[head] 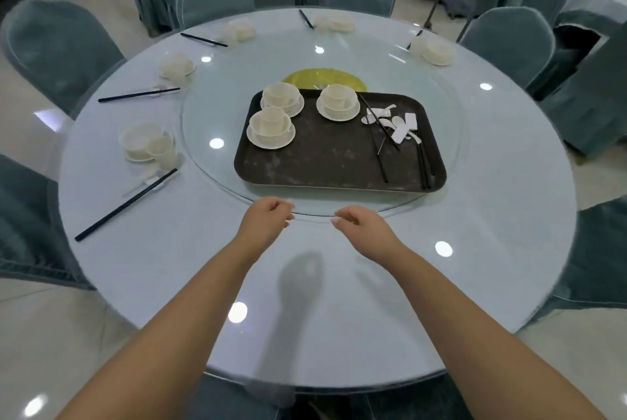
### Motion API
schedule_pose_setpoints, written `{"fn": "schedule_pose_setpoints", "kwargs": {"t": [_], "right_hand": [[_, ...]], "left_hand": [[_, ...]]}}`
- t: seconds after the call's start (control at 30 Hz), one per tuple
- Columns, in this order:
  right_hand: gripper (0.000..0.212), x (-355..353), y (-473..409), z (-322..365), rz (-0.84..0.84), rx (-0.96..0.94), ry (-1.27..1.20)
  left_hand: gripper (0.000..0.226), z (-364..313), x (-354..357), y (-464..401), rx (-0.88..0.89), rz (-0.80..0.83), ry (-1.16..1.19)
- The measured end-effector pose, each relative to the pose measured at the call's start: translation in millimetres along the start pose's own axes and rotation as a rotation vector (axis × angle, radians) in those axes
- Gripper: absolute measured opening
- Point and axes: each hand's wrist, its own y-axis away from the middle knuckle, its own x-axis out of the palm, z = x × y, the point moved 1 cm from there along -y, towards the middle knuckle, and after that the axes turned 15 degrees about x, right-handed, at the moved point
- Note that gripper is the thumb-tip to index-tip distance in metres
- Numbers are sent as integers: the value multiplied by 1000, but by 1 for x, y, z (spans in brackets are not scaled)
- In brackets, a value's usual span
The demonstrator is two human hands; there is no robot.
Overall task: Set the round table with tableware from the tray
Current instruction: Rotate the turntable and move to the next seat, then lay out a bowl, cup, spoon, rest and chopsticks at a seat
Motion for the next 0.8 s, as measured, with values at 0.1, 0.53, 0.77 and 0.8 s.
{"fn": "schedule_pose_setpoints", "kwargs": {"t": [0.1, 0.53, 0.77, 0.8], "right_hand": [[36, 10, -33, 20, 11, 12, 21], [28, 33, -124, 43, 28, 90, -5], [34, 32, -162, 46, 48, 116, -3], [33, 32, -166, 45, 55, 117, -3]], "left_hand": [[27, 9, -14, -28, 4, 3, -15], [18, 60, -47, -108, -143, 44, 16], [20, 64, -40, -150, -248, 2, 96], [19, 63, -40, -157, -276, -2, 119]]}}
